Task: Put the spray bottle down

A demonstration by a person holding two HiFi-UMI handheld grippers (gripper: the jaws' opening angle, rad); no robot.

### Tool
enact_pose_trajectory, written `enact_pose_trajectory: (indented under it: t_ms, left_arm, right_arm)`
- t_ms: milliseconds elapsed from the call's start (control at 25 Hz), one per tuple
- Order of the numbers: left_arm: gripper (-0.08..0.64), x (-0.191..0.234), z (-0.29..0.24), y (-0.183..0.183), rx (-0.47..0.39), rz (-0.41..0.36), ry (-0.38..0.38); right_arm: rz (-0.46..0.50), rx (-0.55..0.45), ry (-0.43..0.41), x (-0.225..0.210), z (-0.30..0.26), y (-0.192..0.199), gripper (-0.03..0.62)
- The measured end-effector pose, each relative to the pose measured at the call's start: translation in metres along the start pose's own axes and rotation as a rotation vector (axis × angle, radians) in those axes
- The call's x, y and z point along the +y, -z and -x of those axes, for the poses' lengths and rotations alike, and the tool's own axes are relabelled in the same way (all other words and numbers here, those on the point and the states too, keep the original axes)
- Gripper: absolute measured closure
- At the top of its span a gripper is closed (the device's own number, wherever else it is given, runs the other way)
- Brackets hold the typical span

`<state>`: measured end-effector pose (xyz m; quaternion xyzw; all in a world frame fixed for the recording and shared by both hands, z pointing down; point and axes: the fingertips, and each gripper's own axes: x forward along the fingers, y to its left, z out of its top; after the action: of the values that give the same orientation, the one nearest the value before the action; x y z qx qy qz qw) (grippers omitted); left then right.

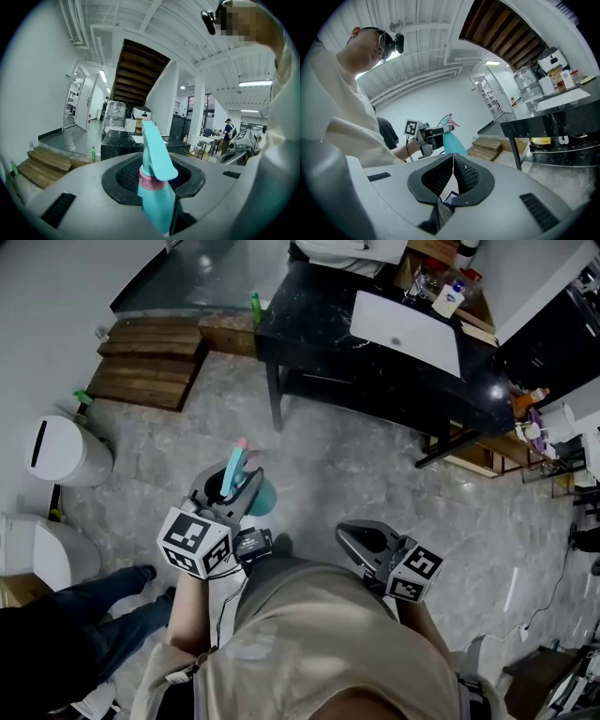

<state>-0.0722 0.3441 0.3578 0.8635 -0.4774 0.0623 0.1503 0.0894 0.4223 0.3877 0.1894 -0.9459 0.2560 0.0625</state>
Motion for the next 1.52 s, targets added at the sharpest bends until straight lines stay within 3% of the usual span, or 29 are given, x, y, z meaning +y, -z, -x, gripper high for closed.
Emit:
enact_pose_trajectory:
  t_ms: [680, 1120, 1520]
  left_arm:
    - [0.428, 0.075, 0.027, 0.0, -0.047, 0.05, -0.054]
    - [0.428, 0.081, 0.027, -0.004, -0.062, 0.072, -0.075]
    - [0.428, 0.081, -0.02, -0.024, -0.063, 0.095, -0.09]
  right_arm:
    - [0.066, 0.077, -0.01, 0.002, -0.071, -0.012, 0.569]
    - [0.032, 0.09, -0.077, -0.011, -0.09, -0.015, 0.569]
    - [-0.01, 0.072, -0.149, -0.059, -0.094, -0.039, 0.569]
